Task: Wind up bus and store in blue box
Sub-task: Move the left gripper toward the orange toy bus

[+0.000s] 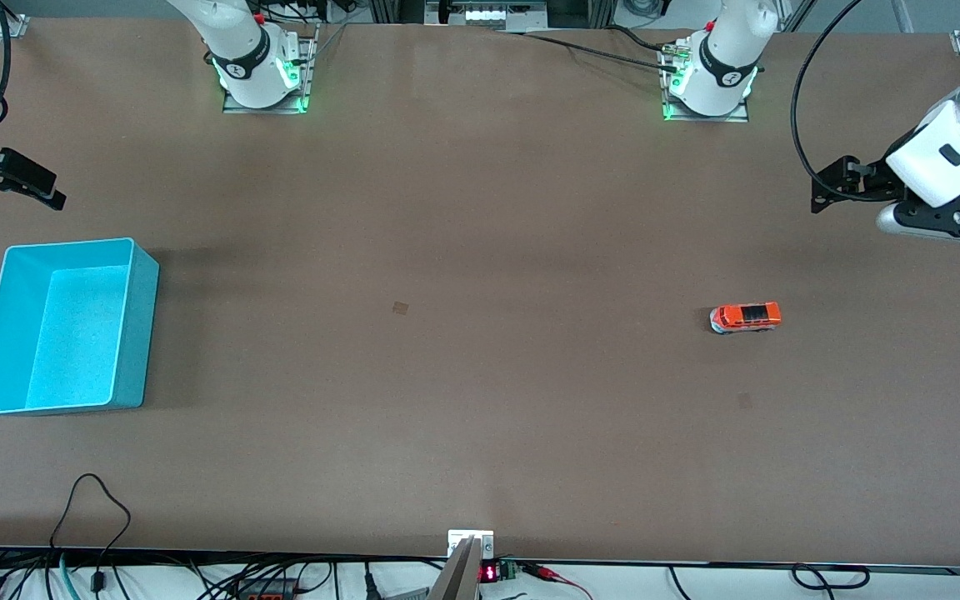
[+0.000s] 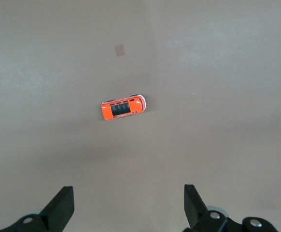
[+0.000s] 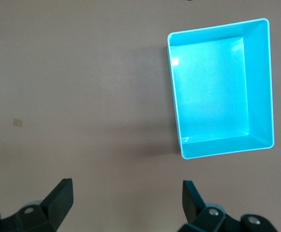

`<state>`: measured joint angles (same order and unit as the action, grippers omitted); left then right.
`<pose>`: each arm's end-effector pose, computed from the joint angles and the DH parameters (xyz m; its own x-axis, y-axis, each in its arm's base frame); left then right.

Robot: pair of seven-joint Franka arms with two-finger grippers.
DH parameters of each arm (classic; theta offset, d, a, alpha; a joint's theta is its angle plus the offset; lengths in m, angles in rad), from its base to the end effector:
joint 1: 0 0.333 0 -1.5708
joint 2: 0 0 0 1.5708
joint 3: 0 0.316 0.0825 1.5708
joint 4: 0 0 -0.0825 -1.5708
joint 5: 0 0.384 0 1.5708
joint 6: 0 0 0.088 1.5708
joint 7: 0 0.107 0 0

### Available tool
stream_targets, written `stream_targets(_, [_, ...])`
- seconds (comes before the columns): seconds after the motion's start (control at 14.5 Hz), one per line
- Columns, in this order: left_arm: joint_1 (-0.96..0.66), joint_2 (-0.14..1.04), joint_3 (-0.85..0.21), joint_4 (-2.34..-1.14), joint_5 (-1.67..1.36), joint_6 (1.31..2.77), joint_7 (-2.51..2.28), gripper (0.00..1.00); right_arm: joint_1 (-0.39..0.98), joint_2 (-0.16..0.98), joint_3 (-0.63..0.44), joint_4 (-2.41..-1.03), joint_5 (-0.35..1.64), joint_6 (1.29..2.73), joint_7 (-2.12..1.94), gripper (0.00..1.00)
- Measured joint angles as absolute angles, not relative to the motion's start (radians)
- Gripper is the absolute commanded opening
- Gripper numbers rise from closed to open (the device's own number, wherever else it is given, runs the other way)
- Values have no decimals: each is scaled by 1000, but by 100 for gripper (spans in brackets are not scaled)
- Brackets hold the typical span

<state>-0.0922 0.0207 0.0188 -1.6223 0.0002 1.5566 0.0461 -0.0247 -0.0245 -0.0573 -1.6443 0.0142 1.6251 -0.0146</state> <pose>0.5549 -0.0409 0.5876 0.9892 -0.1189 -0.0862 -0.1191 -0.9929 0.0034 0.5491 -0.0441 0.6080 0.9977 -0.0681 0.0055 -0.0680 -0.9976 -0.0155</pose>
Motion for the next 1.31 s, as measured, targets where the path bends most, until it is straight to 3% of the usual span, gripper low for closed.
stream_targets(1.31, [-98, 38, 8, -1615, -2, 1473, 51, 100, -26, 2, -57, -1640, 14, 1666, -15, 100])
